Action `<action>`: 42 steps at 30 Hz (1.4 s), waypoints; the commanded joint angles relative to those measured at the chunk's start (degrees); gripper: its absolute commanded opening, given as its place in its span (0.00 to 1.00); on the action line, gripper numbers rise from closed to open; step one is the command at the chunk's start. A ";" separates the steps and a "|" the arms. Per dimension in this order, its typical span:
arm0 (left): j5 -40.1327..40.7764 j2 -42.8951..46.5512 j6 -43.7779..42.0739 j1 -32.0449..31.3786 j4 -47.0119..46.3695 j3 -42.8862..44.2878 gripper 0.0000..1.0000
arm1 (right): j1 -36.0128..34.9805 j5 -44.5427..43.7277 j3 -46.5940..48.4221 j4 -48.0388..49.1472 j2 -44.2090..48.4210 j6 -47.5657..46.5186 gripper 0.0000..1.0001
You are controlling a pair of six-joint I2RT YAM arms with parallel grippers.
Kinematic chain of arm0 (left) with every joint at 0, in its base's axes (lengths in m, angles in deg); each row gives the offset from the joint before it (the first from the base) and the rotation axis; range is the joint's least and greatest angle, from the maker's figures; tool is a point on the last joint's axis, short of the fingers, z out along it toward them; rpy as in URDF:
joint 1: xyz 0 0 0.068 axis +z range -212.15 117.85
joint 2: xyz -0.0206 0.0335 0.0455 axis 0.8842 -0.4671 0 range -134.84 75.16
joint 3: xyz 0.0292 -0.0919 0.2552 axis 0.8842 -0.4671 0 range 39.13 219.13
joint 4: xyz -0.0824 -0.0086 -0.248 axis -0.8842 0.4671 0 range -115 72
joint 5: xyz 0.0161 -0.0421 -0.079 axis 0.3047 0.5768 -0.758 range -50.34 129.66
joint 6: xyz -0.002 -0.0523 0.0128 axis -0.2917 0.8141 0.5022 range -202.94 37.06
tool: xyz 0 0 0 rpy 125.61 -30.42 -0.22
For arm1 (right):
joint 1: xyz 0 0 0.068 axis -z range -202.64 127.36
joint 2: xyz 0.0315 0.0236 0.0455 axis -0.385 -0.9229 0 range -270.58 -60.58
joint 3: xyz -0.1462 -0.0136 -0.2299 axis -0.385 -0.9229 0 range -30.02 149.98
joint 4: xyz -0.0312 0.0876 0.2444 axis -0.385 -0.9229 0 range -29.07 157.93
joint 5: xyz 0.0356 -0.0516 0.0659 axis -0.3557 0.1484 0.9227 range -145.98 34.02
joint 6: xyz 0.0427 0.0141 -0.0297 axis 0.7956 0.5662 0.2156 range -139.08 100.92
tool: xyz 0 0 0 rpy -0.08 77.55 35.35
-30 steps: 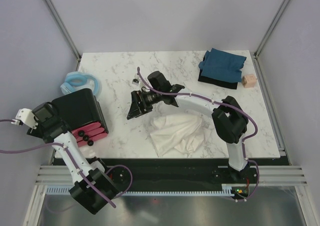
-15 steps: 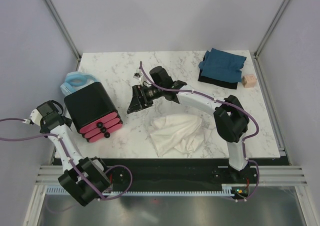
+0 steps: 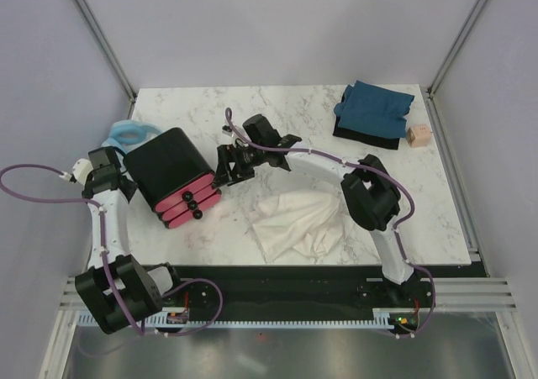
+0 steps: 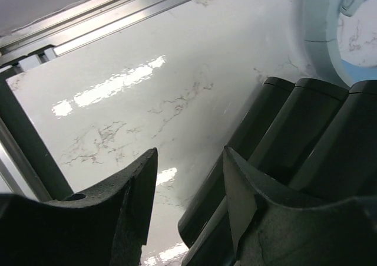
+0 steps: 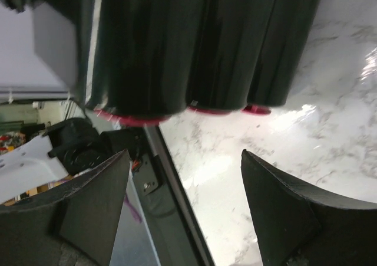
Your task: Fold and stack the t-shirts
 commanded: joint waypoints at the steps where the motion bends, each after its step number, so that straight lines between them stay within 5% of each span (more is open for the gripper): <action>1: 3.24 -0.35 3.73 -2.25 0.10 2.69 0.56 | 0.60 -3.82 6.60 0.06 -3.93 -1.43 0.85; 12: 2.72 -1.23 0.57 -2.25 -0.52 3.05 0.59 | 5.44 2.79 -2.96 12.99 8.64 3.84 0.88; 23: 1.93 -2.29 0.22 -3.13 -0.87 3.93 0.58 | 0.44 5.95 16.89 16.32 -11.21 14.65 0.83; 34: 2.45 -3.16 0.40 -7.69 -1.75 6.47 0.57 | -1.24 3.57 12.68 11.33 -12.19 10.88 0.82; 42: 0.44 -16.16 -0.49 -18.67 -2.36 17.27 0.56 | -1.24 2.60 12.15 9.30 -11.92 9.39 0.80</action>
